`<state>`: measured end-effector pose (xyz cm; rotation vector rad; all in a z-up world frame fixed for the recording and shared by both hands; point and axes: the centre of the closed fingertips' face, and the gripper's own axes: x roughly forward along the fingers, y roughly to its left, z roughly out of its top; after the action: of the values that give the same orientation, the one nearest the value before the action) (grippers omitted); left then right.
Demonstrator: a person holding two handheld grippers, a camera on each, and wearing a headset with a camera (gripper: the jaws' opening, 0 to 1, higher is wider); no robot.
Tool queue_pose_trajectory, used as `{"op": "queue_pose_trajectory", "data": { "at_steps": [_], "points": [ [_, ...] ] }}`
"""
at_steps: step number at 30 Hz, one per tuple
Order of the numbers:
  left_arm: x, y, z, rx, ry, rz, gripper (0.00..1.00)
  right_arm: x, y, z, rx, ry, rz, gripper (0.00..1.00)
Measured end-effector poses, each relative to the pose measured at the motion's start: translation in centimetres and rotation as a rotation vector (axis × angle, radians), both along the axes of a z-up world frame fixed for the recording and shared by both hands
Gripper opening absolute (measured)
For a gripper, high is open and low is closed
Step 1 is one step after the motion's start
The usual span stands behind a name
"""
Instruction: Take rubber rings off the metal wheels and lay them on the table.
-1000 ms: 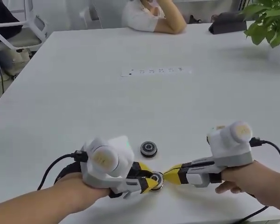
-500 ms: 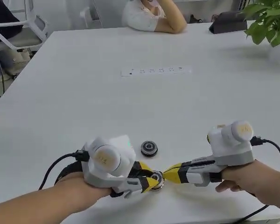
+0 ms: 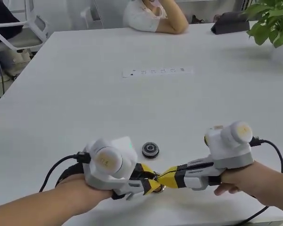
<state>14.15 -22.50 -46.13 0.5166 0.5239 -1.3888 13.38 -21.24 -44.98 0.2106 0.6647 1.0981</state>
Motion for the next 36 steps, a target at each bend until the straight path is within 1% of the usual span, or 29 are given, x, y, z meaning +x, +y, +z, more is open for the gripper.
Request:
{"op": "queue_pose_trajectory", "data": {
  "at_steps": [2,5,13,15,18,21,24,26,29,32,34,36],
  "points": [
    [0.0,0.0,0.0,0.000,0.000,0.000,0.07,0.1,-0.2,-0.2,-0.003,0.002,-0.004,0.00],
    [0.0,0.0,0.0,0.000,0.000,0.002,0.07,0.1,-0.6,-0.7,-0.024,0.004,-0.009,0.00],
    [0.0,0.1,0.0,0.004,0.005,0.001,0.07,0.2,-1.1,-1.1,-0.040,0.005,-0.023,0.00],
    [0.0,0.1,0.0,0.009,0.009,0.001,0.07,0.3,-1.2,-1.1,-0.036,0.007,-0.030,0.00],
    [-0.1,0.1,0.0,0.021,0.005,-0.006,0.07,0.4,-1.2,-1.0,-0.036,0.004,-0.033,0.00],
    [-0.2,0.3,0.1,0.037,-0.008,-0.025,0.08,0.4,-1.2,-0.9,-0.032,0.002,-0.034,0.00],
    [-0.2,0.4,0.2,0.038,-0.006,-0.029,0.09,0.5,-1.2,-0.8,-0.027,0.003,-0.036,0.00],
    [-0.3,0.5,0.4,0.032,0.012,-0.029,0.10,0.5,-1.2,-0.8,-0.027,0.003,-0.036,0.00],
    [-0.3,0.6,0.7,0.023,0.022,-0.024,0.12,0.4,-1.2,-0.8,-0.024,0.006,-0.036,0.00],
    [-0.4,0.7,1.1,0.010,0.038,-0.023,0.14,0.4,-1.2,-0.7,-0.020,0.005,-0.035,0.00],
    [-0.7,0.8,1.5,-0.002,0.057,-0.025,0.16,0.4,-1.1,-0.6,-0.018,0.006,-0.036,0.00],
    [-0.7,1.0,1.8,-0.008,0.056,-0.024,0.19,0.4,-1.1,-0.6,-0.017,0.006,-0.036,0.00]
  ]
}}
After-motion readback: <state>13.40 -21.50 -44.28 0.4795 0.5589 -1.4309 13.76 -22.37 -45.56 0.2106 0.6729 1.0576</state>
